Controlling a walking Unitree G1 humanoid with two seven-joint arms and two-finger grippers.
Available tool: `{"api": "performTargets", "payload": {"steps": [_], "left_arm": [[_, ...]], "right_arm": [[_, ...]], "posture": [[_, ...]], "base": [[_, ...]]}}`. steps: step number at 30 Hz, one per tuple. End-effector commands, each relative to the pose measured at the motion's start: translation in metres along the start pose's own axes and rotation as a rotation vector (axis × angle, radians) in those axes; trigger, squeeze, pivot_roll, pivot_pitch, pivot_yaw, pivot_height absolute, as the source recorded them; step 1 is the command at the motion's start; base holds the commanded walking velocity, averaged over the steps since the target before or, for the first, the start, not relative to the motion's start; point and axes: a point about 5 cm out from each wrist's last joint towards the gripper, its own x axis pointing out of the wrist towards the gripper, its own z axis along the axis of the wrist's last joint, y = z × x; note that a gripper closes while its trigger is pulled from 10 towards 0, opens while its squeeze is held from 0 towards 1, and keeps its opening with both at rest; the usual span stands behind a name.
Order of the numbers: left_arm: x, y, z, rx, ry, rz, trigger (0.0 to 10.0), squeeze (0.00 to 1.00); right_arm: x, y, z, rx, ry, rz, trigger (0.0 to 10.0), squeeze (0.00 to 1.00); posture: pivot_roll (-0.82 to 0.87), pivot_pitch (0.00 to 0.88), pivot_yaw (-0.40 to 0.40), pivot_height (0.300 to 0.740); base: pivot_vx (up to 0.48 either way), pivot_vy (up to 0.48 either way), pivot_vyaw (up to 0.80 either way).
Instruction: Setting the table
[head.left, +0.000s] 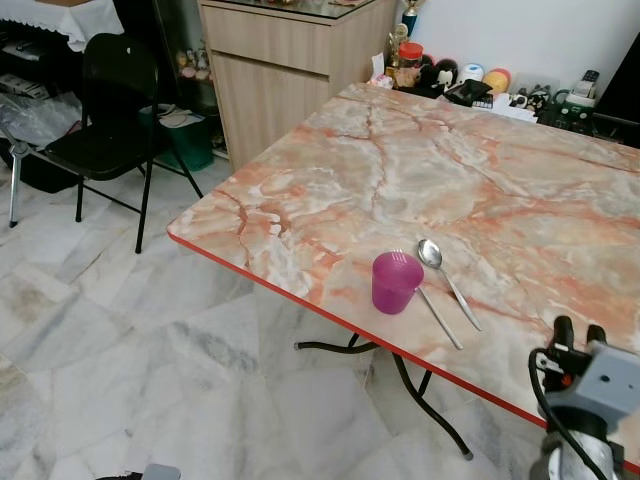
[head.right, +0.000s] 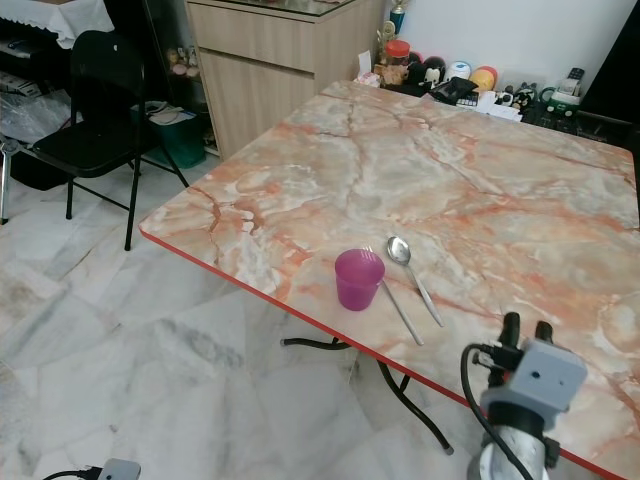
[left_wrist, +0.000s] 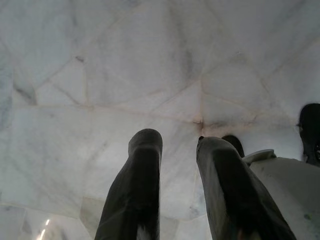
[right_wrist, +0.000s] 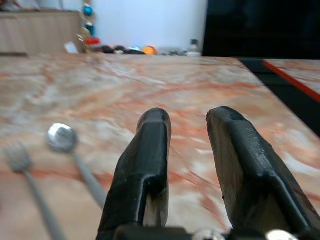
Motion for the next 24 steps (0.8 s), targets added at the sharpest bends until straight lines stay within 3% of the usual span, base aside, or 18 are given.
{"api": "performTargets", "payload": {"steps": [1,8,24], "left_arm": [[-0.002,0.000,-0.009,-0.014,0.036,0.012,10.0,0.00],[-0.003,0.002,-0.011,-0.003,0.043,0.017,10.0,0.00],[-0.003,0.002,-0.010,0.008,0.034,0.012,10.0,0.00]], "right_arm": [[0.001,0.003,-0.003,0.016,0.024,0.008,10.0,0.00],[0.003,0.011,-0.003,0.051,0.027,0.033,10.0,0.00],[0.006,0.017,-0.003,0.064,0.029,0.053,10.0,0.00]], "posture": [[0.00,0.122,-0.010,0.740],[0.01,0.123,-0.010,0.740],[0.01,0.123,-0.005,0.740]], "base": [[0.000,0.480,0.00],[0.000,0.363,-0.06],[0.000,0.000,-0.80]]}}
